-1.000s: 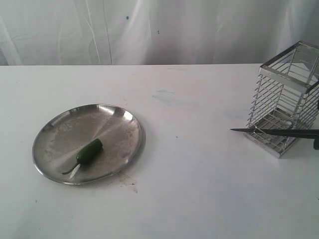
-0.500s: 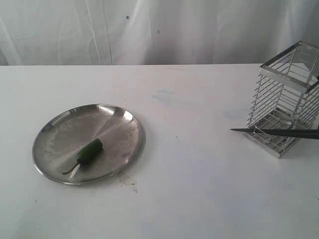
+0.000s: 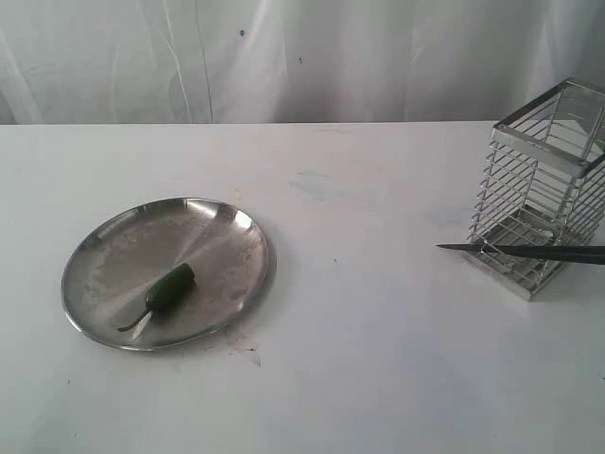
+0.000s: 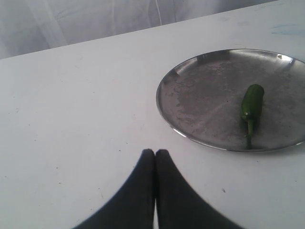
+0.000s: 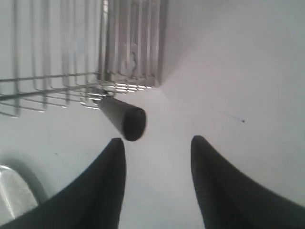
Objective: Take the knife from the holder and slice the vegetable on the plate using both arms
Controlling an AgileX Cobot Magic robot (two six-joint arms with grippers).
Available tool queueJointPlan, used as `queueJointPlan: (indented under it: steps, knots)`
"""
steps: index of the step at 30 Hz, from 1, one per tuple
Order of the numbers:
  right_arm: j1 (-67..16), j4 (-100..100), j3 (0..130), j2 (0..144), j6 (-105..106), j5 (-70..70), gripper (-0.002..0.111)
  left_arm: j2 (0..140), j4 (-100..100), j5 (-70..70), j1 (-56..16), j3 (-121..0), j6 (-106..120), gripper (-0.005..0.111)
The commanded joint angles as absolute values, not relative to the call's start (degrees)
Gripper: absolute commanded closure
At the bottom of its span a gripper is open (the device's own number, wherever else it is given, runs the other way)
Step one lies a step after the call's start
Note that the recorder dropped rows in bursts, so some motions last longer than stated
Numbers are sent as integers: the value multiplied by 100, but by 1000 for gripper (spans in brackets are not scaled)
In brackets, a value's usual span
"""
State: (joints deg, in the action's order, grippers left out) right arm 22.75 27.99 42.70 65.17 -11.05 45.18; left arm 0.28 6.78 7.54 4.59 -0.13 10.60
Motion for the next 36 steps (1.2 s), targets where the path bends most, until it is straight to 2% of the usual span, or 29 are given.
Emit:
queueJointPlan:
  steps: [1, 12, 33, 36]
  knots:
    - [2305, 2768, 3919, 6775, -686, 4277, 67, 0, 717, 727, 421, 0, 1054, 107]
    - [2305, 5134, 3858, 6957, 1411, 3935, 67, 0, 717, 727, 421, 0, 1054, 107]
    - [2305, 5138, 3858, 7554, 1628, 3513, 67, 0, 717, 727, 421, 0, 1054, 107]
    - [2305, 5301, 3858, 7554, 1628, 3432, 77, 0, 717, 727, 421, 0, 1054, 107]
